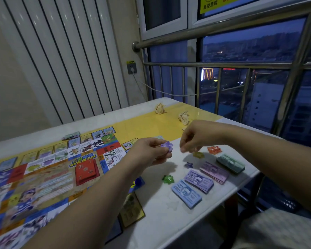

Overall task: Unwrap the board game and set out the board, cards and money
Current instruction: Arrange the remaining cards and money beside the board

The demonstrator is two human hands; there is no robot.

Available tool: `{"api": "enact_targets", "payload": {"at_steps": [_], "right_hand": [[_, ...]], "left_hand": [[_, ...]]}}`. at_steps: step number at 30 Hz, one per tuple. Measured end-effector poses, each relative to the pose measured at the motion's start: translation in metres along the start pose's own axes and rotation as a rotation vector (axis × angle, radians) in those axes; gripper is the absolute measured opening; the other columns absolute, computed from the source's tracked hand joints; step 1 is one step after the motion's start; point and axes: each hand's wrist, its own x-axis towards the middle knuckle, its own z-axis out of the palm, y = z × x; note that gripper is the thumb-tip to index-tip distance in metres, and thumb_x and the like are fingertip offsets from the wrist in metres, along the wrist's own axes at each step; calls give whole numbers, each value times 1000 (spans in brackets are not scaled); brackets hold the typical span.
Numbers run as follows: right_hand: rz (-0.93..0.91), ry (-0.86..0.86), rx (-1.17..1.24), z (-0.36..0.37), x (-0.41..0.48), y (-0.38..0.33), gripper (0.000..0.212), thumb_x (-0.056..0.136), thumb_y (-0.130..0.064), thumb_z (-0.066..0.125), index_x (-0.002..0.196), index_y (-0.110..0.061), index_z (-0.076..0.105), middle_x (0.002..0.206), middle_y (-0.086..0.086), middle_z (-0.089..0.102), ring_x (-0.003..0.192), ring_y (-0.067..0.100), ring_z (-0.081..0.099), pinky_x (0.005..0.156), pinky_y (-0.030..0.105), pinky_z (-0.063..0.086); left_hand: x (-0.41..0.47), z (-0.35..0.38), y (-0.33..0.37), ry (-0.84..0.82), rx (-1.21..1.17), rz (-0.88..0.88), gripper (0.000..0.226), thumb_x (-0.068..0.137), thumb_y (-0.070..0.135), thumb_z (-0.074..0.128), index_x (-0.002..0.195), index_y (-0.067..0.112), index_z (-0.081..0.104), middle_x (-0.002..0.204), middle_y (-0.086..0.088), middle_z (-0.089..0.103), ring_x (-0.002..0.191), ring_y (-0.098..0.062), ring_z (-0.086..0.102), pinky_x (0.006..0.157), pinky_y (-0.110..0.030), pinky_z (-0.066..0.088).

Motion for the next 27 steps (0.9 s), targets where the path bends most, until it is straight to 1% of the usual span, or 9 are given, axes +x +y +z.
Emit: {"api": "enact_targets", "payload": {"at_steps": [3, 6, 8, 10, 11, 16, 19, 23, 27], "right_hand": [[71, -126, -422, 16, 10, 1, 23, 80, -27, 74, 99, -15, 73, 93, 1, 73, 85, 17, 68, 74, 27, 54], [124, -196, -619, 27, 18, -7, 30, 77, -30, 76, 102, -13, 73, 98, 3, 73, 89, 19, 67, 75, 29, 53], [174, -255, -712, 28, 21, -16, 32, 81, -32, 73, 106, -13, 72, 93, 0, 70, 74, 14, 62, 63, 22, 48], [208, -292, -785, 28, 25, -23, 34, 85, -36, 68, 111, -14, 70, 76, -1, 60, 56, 10, 49, 47, 16, 37], [212, -296, -808, 28, 28, -24, 35, 86, -36, 67, 112, -13, 68, 70, -1, 54, 53, 10, 45, 45, 16, 34], [267, -278, -745, 28, 37, -20, 40, 82, -32, 72, 111, -4, 69, 68, 0, 56, 54, 13, 49, 52, 20, 40], [271, -265, -657, 25, 36, -14, 37, 79, -28, 75, 106, -3, 71, 76, 4, 62, 60, 16, 54, 58, 23, 46], [271, -208, -552, 23, 35, -9, 40, 77, -26, 78, 107, -2, 69, 95, 9, 69, 76, 20, 59, 77, 31, 52], [278, -157, -508, 23, 33, -6, 42, 75, -29, 79, 106, -3, 69, 93, 8, 69, 75, 20, 58, 69, 29, 48]], "left_hand": [[-3, -3, 1, 36, -142, -55, 16, 90, 0, 59, 98, 13, 63, 82, -9, 72, 71, -10, 70, 66, -20, 57], [-5, -1, 4, 40, -220, -77, 16, 90, -1, 58, 98, 12, 64, 76, -7, 72, 70, -10, 70, 63, -18, 57], [-7, -1, 6, 46, -230, -81, 16, 90, -1, 58, 96, 13, 63, 79, -8, 71, 71, -10, 69, 64, -18, 57], [-8, -3, 6, 52, -235, -88, 15, 90, -1, 57, 98, 12, 63, 79, -8, 71, 71, -10, 69, 64, -19, 57], [-9, -3, 6, 53, -239, -92, 16, 90, -1, 58, 100, 11, 62, 78, -8, 71, 70, -10, 69, 64, -19, 57], [-12, -3, 5, 44, -249, -100, 16, 90, -1, 58, 102, 10, 61, 72, -6, 72, 65, -9, 70, 62, -19, 57], [-13, -3, 5, 47, -246, -100, 19, 89, -1, 59, 106, 9, 61, 74, -8, 71, 64, -9, 70, 62, -19, 57], [-15, -3, 4, 48, -234, -101, 26, 89, -1, 59, 114, 6, 59, 82, -10, 70, 65, -9, 70, 63, -19, 57], [-15, -4, 5, 44, -219, -94, 24, 89, 0, 59, 112, 7, 59, 81, -10, 71, 66, -9, 70, 62, -19, 57]]}}
